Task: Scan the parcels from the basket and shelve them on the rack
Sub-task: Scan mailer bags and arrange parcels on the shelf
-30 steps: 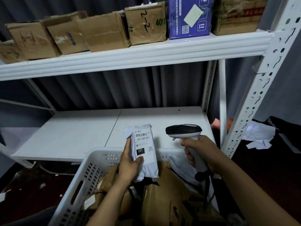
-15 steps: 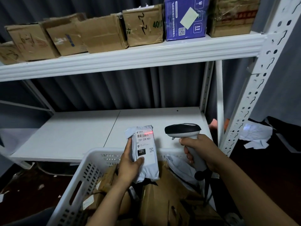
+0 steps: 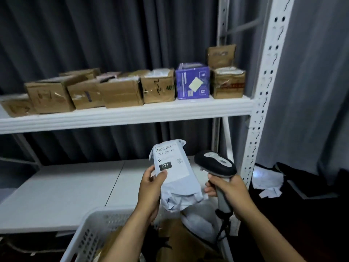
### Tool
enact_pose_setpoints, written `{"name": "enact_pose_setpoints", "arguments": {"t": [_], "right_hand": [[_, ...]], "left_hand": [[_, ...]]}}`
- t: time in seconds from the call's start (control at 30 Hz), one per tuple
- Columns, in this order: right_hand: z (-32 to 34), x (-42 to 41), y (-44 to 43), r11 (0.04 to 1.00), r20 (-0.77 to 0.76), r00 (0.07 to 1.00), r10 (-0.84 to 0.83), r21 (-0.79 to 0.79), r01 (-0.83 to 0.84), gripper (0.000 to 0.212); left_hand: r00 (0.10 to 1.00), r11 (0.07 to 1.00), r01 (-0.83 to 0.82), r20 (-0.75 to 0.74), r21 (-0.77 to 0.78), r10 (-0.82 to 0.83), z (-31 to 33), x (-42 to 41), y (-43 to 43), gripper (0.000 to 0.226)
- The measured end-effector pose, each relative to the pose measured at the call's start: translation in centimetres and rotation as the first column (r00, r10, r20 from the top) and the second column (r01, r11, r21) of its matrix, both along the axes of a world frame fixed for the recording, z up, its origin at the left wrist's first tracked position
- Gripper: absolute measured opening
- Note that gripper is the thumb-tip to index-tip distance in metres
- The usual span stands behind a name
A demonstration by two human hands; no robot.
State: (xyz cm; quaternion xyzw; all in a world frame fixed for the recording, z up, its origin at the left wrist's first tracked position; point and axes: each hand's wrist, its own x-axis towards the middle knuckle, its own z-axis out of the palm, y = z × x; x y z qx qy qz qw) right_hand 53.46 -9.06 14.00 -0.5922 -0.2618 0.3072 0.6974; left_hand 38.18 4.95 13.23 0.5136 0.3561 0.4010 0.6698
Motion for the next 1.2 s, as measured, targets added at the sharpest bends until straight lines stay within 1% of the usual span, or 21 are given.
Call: {"name": "enact_pose_setpoints", "arguments": {"t": [0.03, 0.1, 0.13, 0.2, 0.27, 0.3, 0.4, 0.43, 0.47, 0.53, 0.6, 0.7, 0.77, 0.8, 0.87, 0.97, 1.07, 1.2], "right_hand": [[1.2, -0.1, -0.4, 0.999, 0.017, 1.000, -0.017, 0.032, 0.016, 0.010], [3.6, -0.4, -1.1, 0.994, 0.067, 0.997, -0.046, 0.106, 0.039, 0.009], [4.9, -0.5, -1.4, 0.988, 0.102, 0.993, -0.061, 0.146, 0.045, 0.011], [7.1, -0.8, -1.7, 0.976, 0.171, 0.981, -0.096, 0.209, 0.059, 0.022], [9.4, -0.9, -1.9, 0.962, 0.197, 0.968, -0.156, 0.251, 0.104, 0.025], [10.4, -0.8, -1.9, 0.955, 0.197, 0.963, -0.184, 0.268, 0.128, 0.023], [13.7, -0.4, -2.0, 0.931, 0.186, 0.949, -0.254, 0.312, 0.188, 0.015], [14.8, -0.1, -2.0, 0.926, 0.192, 0.945, -0.265, 0.323, 0.194, 0.014], [15.9, 0.1, -2.0, 0.922, 0.199, 0.943, -0.268, 0.337, 0.191, 0.013], [18.1, 0.8, -1.9, 0.915, 0.218, 0.936, -0.277, 0.357, 0.188, 0.012], [20.0, 1.9, -1.6, 0.910, 0.238, 0.926, -0.293, 0.366, 0.194, 0.009], [22.4, 3.9, -1.3, 0.902, 0.251, 0.909, -0.333, 0.365, 0.230, 0.006], [23.6, 5.3, -1.2, 0.890, 0.223, 0.906, -0.359, 0.374, 0.260, 0.014], [24.1, 6.2, -1.3, 0.884, 0.208, 0.905, -0.370, 0.378, 0.275, 0.015], [24.9, 7.6, -1.6, 0.881, 0.201, 0.899, -0.388, 0.367, 0.298, 0.010], [25.6, 9.8, -2.1, 0.884, 0.223, 0.889, -0.400, 0.350, 0.310, 0.005], [25.8, 11.7, -2.4, 0.886, 0.248, 0.877, -0.413, 0.333, 0.323, 0.003], [25.7, 13.6, -2.3, 0.892, 0.295, 0.856, -0.425, 0.297, 0.341, 0.012]], "left_hand": [[0.998, 1.000, 0.016, 0.053, -0.026, -0.015, 1.5, 0.5, -0.2, 0.028], [0.993, 0.998, 0.051, 0.107, -0.031, -0.047, 4.1, 1.4, -0.7, 0.026], [0.991, 0.997, 0.070, 0.113, -0.023, -0.067, 5.4, 1.8, -1.0, 0.024], [0.987, 0.993, 0.121, 0.110, -0.007, -0.119, 7.9, 2.6, -1.5, 0.015], [0.977, 0.984, 0.177, 0.117, 0.015, -0.177, 10.5, 3.2, -2.1, 0.011], [0.972, 0.979, 0.200, 0.122, 0.028, -0.202, 11.9, 3.4, -2.4, 0.012], [0.940, 0.951, 0.306, 0.145, 0.052, -0.310, 15.5, 3.9, -3.0, 0.031], [0.925, 0.936, 0.346, 0.142, 0.064, -0.352, 16.5, 4.0, -3.1, 0.033], [0.907, 0.915, 0.392, 0.129, 0.094, -0.401, 17.5, 4.1, -3.3, 0.030], [0.877, 0.876, 0.457, 0.090, 0.154, -0.473, 19.2, 4.4, -3.3, 0.016], [0.873, 0.866, 0.460, 0.078, 0.196, -0.481, 20.9, 5.2, -3.1, 0.013], [0.890, 0.884, 0.410, 0.111, 0.225, -0.441, 23.3, 7.1, -2.9, 0.013], [0.900, 0.895, 0.381, 0.127, 0.234, -0.416, 24.9, 8.9, -2.6, 0.010], [0.904, 0.900, 0.370, 0.135, 0.231, -0.407, 25.6, 9.8, -2.3, 0.012], [0.908, 0.909, 0.366, 0.138, 0.197, -0.396, 26.5, 11.8, -1.7, 0.019], [0.912, 0.914, 0.384, 0.101, 0.133, -0.398, 27.1, 15.1, -0.6, 0.022], [0.908, 0.912, 0.401, 0.095, 0.083, -0.407, 27.7, 17.7, 0.1, 0.034], [0.914, 0.915, 0.392, 0.072, 0.090, -0.399, 28.3, 20.4, 0.8, 0.035]]}}
